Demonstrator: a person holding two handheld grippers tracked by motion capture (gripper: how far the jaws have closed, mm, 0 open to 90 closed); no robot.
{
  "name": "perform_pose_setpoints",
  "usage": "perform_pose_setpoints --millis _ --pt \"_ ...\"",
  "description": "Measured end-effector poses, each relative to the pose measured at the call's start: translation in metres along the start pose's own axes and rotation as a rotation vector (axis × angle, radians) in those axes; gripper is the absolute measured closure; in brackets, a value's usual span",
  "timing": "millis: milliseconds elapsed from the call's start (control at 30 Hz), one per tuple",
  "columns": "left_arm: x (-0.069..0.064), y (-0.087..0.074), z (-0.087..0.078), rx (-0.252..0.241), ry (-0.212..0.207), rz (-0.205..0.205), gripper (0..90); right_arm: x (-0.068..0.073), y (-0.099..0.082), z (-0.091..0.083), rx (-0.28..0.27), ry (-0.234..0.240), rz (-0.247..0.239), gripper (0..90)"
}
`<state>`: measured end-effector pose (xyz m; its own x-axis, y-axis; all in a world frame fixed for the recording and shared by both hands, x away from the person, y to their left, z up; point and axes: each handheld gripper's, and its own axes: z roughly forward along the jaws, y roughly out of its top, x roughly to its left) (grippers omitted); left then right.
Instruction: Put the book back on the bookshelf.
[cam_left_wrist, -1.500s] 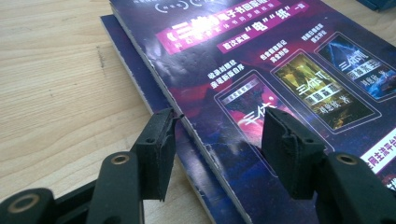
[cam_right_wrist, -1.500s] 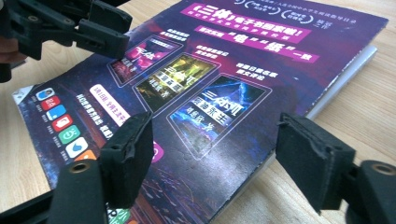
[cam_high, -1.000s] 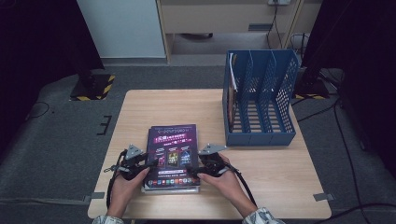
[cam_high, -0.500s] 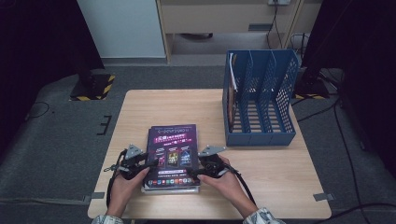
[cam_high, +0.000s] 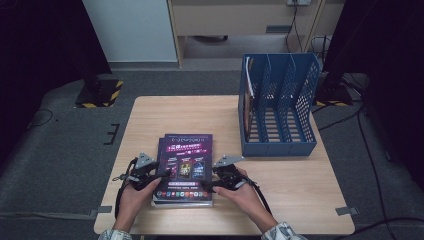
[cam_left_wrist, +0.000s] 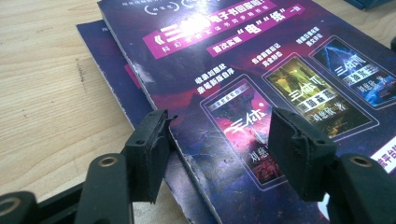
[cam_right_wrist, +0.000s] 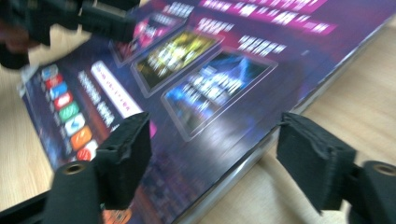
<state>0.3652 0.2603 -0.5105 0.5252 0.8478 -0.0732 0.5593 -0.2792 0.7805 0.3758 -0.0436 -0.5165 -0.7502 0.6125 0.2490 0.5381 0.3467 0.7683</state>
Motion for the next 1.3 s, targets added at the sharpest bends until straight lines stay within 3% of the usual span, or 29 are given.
perform_pose_setpoints --millis 100,200,333,433,600,833,1000,1300 --pt "0.000 -0.001 0.000 -0.004 -0.002 0.003 37.7 -0.005 0.004 -0.001 -0.031 -0.006 0.003 20.0" --pt "0.000 0.000 0.001 -0.006 0.000 0.009 37.4 -0.008 0.009 0.000 -0.019 -0.013 -0.012 14.8" --pt "-0.001 -0.001 0.001 -0.011 0.004 0.009 37.5 -0.015 0.017 0.002 -0.015 0.003 0.010 11.8" --pt "-0.001 -0.001 0.001 -0.012 0.005 0.011 37.6 -0.022 0.023 0.008 -0.005 0.008 0.049 14.2" --pt "-0.001 -0.001 0.001 -0.012 0.007 0.014 37.6 -0.030 0.031 0.021 0.026 0.006 0.076 14.9" --pt "-0.002 -0.001 0.001 -0.013 0.010 0.016 37.6 -0.039 0.038 0.030 0.020 0.002 0.083 14.1" --pt "-0.002 -0.001 0.001 -0.012 0.013 0.018 37.4 -0.052 0.036 0.037 0.036 0.008 0.126 16.5" --pt "-0.002 -0.003 0.001 -0.022 0.012 0.007 37.4 -0.052 0.036 0.044 0.031 0.017 0.129 19.1"
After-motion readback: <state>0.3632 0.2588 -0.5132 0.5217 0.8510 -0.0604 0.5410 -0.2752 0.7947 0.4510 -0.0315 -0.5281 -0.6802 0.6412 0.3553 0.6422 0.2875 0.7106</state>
